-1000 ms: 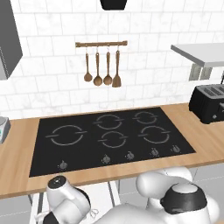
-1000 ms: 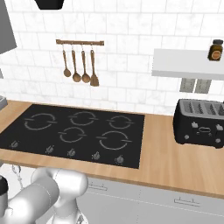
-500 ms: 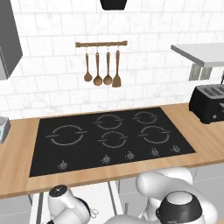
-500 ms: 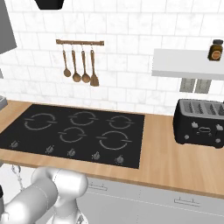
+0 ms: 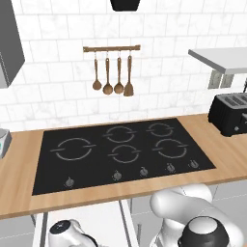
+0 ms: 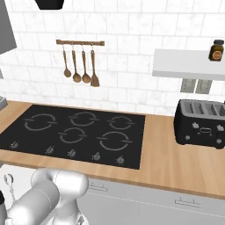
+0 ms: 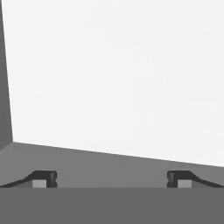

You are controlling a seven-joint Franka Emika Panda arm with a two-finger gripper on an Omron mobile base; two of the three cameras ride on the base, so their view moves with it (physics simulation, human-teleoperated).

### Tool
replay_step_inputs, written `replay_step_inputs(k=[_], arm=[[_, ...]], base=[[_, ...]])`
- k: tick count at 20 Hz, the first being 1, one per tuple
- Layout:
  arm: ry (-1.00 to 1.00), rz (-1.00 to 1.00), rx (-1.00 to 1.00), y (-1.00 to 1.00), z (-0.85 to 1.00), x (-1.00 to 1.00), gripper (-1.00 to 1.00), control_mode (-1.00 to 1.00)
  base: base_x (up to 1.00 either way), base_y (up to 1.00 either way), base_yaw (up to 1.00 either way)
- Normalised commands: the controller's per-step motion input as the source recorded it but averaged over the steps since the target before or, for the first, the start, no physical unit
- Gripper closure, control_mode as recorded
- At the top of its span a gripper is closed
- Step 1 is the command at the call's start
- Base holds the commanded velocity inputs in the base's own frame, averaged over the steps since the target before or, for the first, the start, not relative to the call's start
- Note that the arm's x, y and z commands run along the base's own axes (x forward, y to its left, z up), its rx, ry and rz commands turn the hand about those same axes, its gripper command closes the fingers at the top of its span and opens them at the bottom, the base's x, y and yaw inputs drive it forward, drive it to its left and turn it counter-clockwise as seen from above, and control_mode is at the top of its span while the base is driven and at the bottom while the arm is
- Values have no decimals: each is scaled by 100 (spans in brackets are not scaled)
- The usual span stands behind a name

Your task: Pick the tongs from the drawer and place it on the counter.

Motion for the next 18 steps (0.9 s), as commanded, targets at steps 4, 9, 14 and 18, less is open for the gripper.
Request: replay_step_inputs(k=[4,9,14,18], arm=[[10,0,0,18,-9,-98,-100,-100],[6,0,0,21,-9,-97,-100,-100],[0,1,-1,17,-2,-62,-100,-100],[0,0,0,1,0,0,-100,-100]], base=[[0,0,0],[0,0,0],[0,0,0],[0,0,0]])
